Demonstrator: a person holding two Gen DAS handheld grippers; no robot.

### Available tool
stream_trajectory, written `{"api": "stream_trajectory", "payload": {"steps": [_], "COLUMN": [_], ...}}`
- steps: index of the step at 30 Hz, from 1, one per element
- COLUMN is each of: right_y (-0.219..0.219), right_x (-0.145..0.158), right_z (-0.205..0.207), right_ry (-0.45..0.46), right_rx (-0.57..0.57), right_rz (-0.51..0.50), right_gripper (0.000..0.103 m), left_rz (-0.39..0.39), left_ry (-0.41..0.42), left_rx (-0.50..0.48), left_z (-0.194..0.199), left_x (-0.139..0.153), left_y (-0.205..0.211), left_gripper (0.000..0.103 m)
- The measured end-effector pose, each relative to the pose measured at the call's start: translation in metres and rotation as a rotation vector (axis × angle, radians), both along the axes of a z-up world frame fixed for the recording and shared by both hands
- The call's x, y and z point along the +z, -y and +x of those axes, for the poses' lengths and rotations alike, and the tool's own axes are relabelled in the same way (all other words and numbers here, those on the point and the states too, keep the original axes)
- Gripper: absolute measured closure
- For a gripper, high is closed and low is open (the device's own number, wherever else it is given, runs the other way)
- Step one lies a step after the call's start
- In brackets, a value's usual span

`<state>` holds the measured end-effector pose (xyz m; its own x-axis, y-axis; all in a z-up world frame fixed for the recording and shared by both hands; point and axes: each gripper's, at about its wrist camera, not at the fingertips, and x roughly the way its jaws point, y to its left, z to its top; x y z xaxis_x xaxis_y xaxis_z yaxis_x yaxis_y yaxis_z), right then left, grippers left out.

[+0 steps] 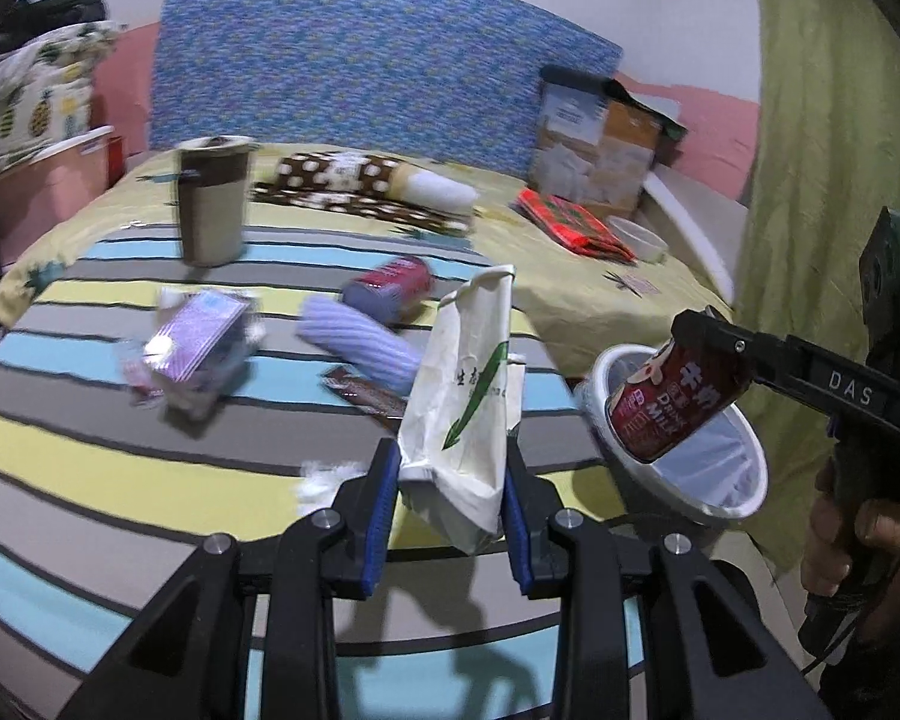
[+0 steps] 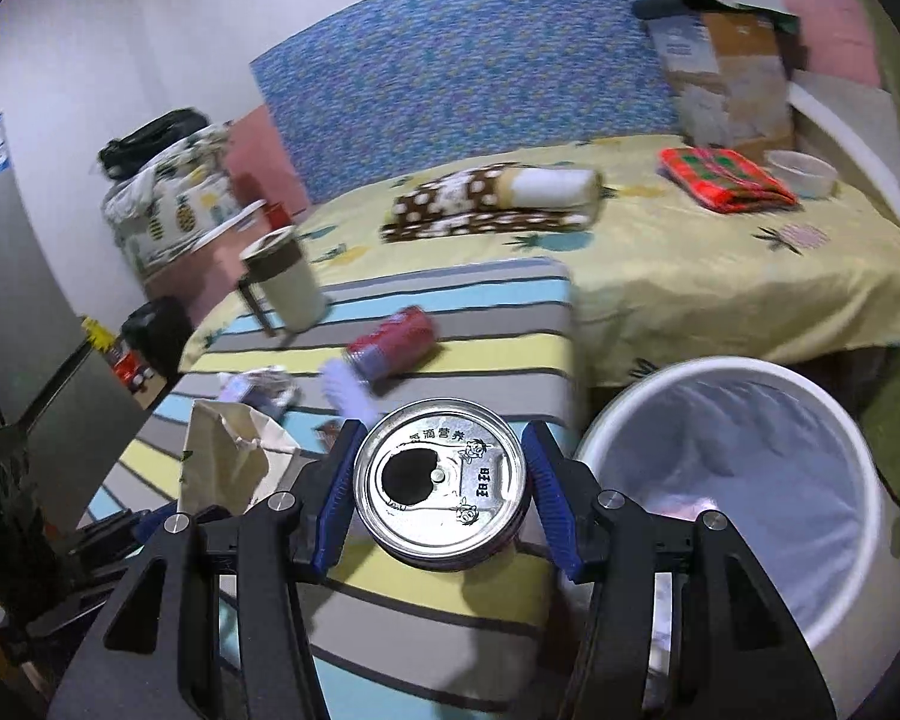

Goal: Collect trash
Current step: 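Carry the can and paper bag over the bin and open both tools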

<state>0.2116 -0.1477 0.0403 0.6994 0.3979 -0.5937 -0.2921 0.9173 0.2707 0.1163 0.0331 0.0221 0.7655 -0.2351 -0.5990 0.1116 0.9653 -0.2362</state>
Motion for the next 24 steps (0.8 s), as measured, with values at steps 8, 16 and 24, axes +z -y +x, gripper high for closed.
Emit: {"api": "stream_trajectory", "payload": {"steps": [8,16,24], "right_y": [0.056,0.095,0.125], "right_x": [-0.005,-0.023,-0.04], "right_z": [-0.001,0.0,-0.002], "right_ry": [-0.004,-0.043,-0.086], "right_rx": [-0.137,-0.235,-0.295], "right_rz": [0.017,0.027,0.026], "right_gripper": [0.048,0.048,0.048], "left_rz": [0.021,0.036,0.052], "left_ry": [-0.005,-0.009,-0.034], "left_rx": [-0.122,-0.209,-0.274], "left_z": [0.015,0.031,0.046], "left_x": [0.003,0.004,-0.004], "left_y": [0.059,0.111,0.148], "left_gripper": [0.07,0.07,0.069]}}
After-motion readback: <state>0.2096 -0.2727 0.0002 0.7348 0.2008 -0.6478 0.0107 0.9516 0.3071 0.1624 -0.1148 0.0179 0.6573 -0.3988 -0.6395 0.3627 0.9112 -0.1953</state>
